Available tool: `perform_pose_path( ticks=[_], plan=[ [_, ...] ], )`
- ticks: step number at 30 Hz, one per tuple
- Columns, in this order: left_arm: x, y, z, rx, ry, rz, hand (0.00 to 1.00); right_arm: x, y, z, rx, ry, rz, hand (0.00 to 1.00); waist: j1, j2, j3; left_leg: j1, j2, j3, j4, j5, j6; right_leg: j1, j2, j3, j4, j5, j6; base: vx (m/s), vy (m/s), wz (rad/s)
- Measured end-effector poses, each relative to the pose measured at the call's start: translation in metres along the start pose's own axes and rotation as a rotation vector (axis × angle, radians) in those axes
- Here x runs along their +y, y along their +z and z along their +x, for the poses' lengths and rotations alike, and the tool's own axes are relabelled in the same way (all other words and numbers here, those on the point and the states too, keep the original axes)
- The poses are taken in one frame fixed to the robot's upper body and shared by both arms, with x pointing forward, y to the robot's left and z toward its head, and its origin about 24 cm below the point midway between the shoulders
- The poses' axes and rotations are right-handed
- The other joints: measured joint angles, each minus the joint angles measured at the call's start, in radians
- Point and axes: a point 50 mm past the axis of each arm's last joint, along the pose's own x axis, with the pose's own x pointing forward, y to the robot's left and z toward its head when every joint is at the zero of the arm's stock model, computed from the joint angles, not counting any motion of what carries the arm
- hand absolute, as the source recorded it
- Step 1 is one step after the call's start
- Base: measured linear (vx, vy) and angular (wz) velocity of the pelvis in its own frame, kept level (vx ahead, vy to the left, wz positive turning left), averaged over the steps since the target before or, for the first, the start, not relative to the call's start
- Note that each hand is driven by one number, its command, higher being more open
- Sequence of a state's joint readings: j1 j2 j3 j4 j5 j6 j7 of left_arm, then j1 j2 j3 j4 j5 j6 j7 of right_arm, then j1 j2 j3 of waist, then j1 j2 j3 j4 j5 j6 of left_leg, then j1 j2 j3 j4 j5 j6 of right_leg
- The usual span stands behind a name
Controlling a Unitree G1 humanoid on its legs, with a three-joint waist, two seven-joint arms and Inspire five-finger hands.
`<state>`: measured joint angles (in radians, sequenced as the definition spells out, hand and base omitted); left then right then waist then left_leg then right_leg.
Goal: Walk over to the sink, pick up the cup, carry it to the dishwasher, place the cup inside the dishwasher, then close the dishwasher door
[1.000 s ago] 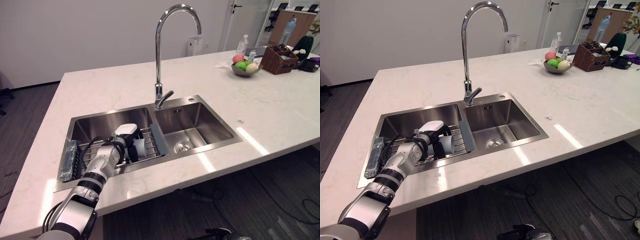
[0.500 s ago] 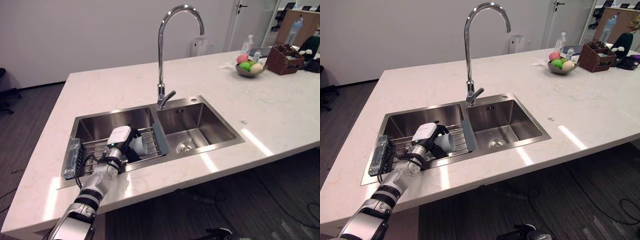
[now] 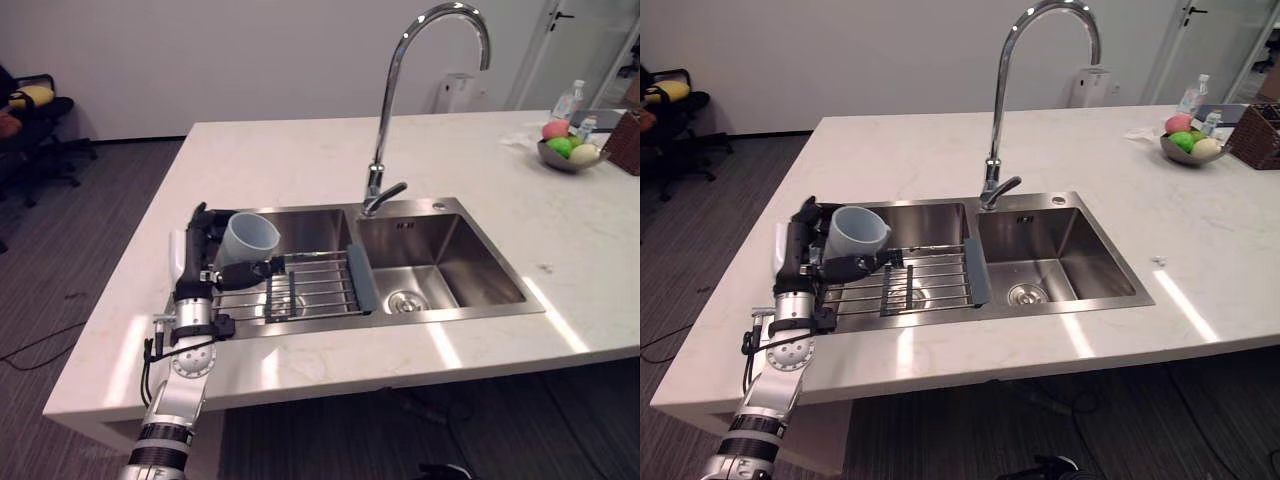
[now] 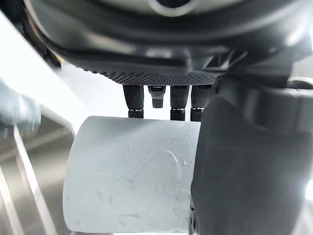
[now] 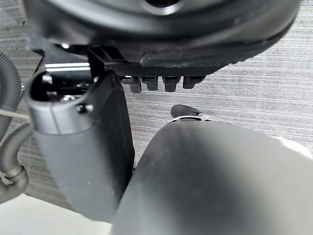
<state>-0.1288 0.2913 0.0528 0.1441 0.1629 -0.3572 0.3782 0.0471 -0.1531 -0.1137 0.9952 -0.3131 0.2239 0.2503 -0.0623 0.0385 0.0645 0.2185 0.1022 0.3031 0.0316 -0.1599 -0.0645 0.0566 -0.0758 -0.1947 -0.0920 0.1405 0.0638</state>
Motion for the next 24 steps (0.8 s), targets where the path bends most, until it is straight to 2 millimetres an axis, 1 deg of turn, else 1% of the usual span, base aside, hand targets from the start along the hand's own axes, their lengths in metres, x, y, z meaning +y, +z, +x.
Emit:
perform_pose_path(
  ticks=[3,5,7,8,9,10,11,12,13,14,15,16,17,18,19,20,21,22,23,24],
  plan=[
    [0.008,0.001,-0.005,0.005,0.043,-0.033,0.0,0.0,-0.002,0.0,0.001,0.0,0.001,1.0,0.01,-0.003,0.0,0.001,-0.002,-0.01,0.004,0.003,0.003,0.009,-0.005,-0.009,0.0,0.001,0.001,-0.1,-0.035,0.12],
    [0.012,0.006,-0.009,-0.005,0.076,-0.06,0.0,0.001,-0.004,0.0,-0.001,-0.001,0.008,1.0,0.019,-0.007,0.003,0.0,-0.003,-0.022,0.004,0.005,0.004,0.016,-0.008,-0.021,-0.001,0.001,0.002,-0.1,-0.043,0.2],
    [0.02,0.018,-0.019,-0.037,0.136,-0.11,0.0,0.003,-0.005,0.0,-0.001,0.008,0.021,1.0,0.023,-0.016,0.009,-0.008,-0.002,-0.056,0.008,0.01,0.005,0.029,-0.014,-0.044,0.003,-0.005,0.006,-0.06,-0.035,0.36],
    [0.021,0.021,-0.022,-0.044,0.152,-0.122,0.0,0.002,-0.007,0.0,0.001,0.013,0.029,1.0,0.028,-0.018,0.008,-0.022,0.0,-0.066,0.024,0.005,0.007,0.03,-0.017,-0.054,0.005,-0.009,0.008,-0.02,-0.021,0.46],
    [0.024,0.027,-0.029,-0.056,0.194,-0.15,0.0,0.001,-0.009,-0.001,0.002,0.015,0.033,1.0,0.043,-0.018,0.011,-0.06,0.001,-0.094,0.076,-0.013,0.01,0.03,-0.022,-0.076,0.006,-0.018,0.003,-0.01,-0.021,0.58],
    [0.026,0.031,-0.034,-0.061,0.224,-0.165,0.0,0.0,-0.009,-0.001,0.0,0.015,0.035,1.0,0.054,-0.018,0.014,-0.089,0.001,-0.122,0.113,-0.016,0.011,0.031,-0.027,-0.103,0.009,-0.019,0.005,-0.01,-0.025,0.91],
    [0.03,0.035,-0.04,-0.061,0.266,-0.179,0.0,-0.003,-0.009,-0.002,-0.001,0.012,0.031,1.0,0.075,-0.015,0.027,-0.122,-0.002,-0.161,0.142,-0.015,0.01,0.033,-0.035,-0.147,0.024,-0.022,0.007,-0.01,-0.018,0.94],
    [0.032,0.037,-0.043,-0.062,0.283,-0.181,0.0,-0.004,-0.008,-0.002,-0.002,0.012,0.024,1.0,0.082,-0.017,0.036,-0.135,-0.004,-0.176,0.151,-0.012,0.008,0.04,-0.04,-0.172,0.027,-0.027,0.01,-0.05,-0.03,1.26],
    [0.037,0.041,-0.049,-0.062,0.322,-0.185,0.0,-0.006,-0.007,-0.002,-0.004,0.011,0.017,1.0,0.094,-0.016,0.052,-0.153,-0.012,-0.196,0.152,0.003,0.007,0.058,-0.051,-0.232,0.028,-0.037,0.015,-0.07,-0.027,1.74],
    [0.04,0.043,-0.055,-0.056,0.358,-0.191,0.0,-0.007,-0.011,-0.002,0.003,0.01,0.02,1.0,0.108,-0.018,0.063,-0.176,-0.033,-0.226,0.124,0.045,0.006,0.08,-0.074,-0.321,0.032,-0.054,0.027,-0.08,-0.027,1.92],
    [0.041,0.044,-0.058,-0.053,0.374,-0.193,0.0,-0.008,-0.014,-0.002,0.009,0.008,0.024,1.0,0.117,-0.016,0.067,-0.179,-0.044,-0.227,0.096,0.072,0.006,0.088,-0.086,-0.362,0.04,-0.068,0.029,-0.08,-0.009,2.3],
    [0.042,0.048,-0.064,-0.049,0.402,-0.208,0.0,-0.012,-0.019,-0.003,0.014,0.0,0.038,1.0,0.13,-0.009,0.069,-0.183,-0.059,-0.216,0.015,0.111,0.008,0.101,-0.111,-0.452,0.062,-0.092,0.037,-0.12,0.028,2.34],
    [0.043,0.054,-0.069,-0.06,0.419,-0.226,0.0,-0.016,-0.025,-0.004,0.024,-0.012,0.064,1.0,0.148,-0.005,0.063,-0.177,-0.04,-0.116,-0.058,0.105,0.06,0.116,-0.127,-0.564,0.081,-0.097,0.049,-0.11,0.043,2.52],
    [0.044,0.057,-0.069,-0.069,0.426,-0.234,0.0,-0.015,-0.03,-0.004,0.034,-0.014,0.072,1.0,0.153,-0.019,0.058,-0.18,-0.037,-0.028,-0.077,0.084,0.115,0.133,-0.146,-0.632,0.075,-0.096,0.055,-0.04,0.091,3.04],
    [0.042,0.061,-0.068,-0.098,0.429,-0.261,0.0,-0.018,-0.037,-0.005,0.054,-0.032,0.102,1.0,0.146,-0.036,0.06,-0.208,-0.007,0.172,-0.016,0.068,0.17,0.159,-0.192,-0.772,0.087,-0.101,0.063,0.03,0.123,3.36],
    [0.036,0.064,-0.069,-0.117,0.416,-0.297,0.0,-0.032,-0.042,-0.008,0.081,-0.074,0.107,1.0,0.147,0.002,0.044,-0.233,0.053,0.367,0.07,0.115,0.23,0.179,-0.21,-0.873,0.152,-0.126,0.054,0.05,0.142,3.39],
    [0.032,0.067,-0.068,-0.127,0.401,-0.314,0.0,-0.04,-0.045,-0.011,0.093,-0.099,0.109,1.0,0.15,0.025,0.035,-0.234,0.078,0.425,0.093,0.194,0.246,0.193,-0.219,-0.903,0.21,-0.149,0.05,0.05,0.198,3.19],
    [0.021,0.074,-0.065,-0.15,0.362,-0.363,0.0,-0.05,-0.05,-0.014,0.113,-0.132,0.131,1.0,0.143,0.05,0.042,-0.245,0.063,0.443,0.111,0.209,0.226,0.218,-0.28,-0.936,0.337,-0.218,0.046,-0.04,0.175,2.59],
    [0.022,0.08,-0.063,-0.181,0.368,-0.378,0.0,-0.05,-0.042,-0.012,0.099,-0.134,0.125,1.0,0.144,0.055,0.048,-0.242,0.048,0.417,0.066,0.219,0.211,0.213,-0.249,-0.921,0.296,-0.26,0.091,-0.11,0.138,2.52],
    [0.025,0.087,-0.059,-0.231,0.369,-0.385,0.0,-0.045,-0.032,-0.009,0.067,-0.124,0.11,1.0,0.14,0.02,0.064,-0.234,0.009,0.38,0.006,0.236,0.178,0.208,-0.223,-0.897,0.214,-0.188,0.073,-0.16,0.03,2.34]
  ],
)
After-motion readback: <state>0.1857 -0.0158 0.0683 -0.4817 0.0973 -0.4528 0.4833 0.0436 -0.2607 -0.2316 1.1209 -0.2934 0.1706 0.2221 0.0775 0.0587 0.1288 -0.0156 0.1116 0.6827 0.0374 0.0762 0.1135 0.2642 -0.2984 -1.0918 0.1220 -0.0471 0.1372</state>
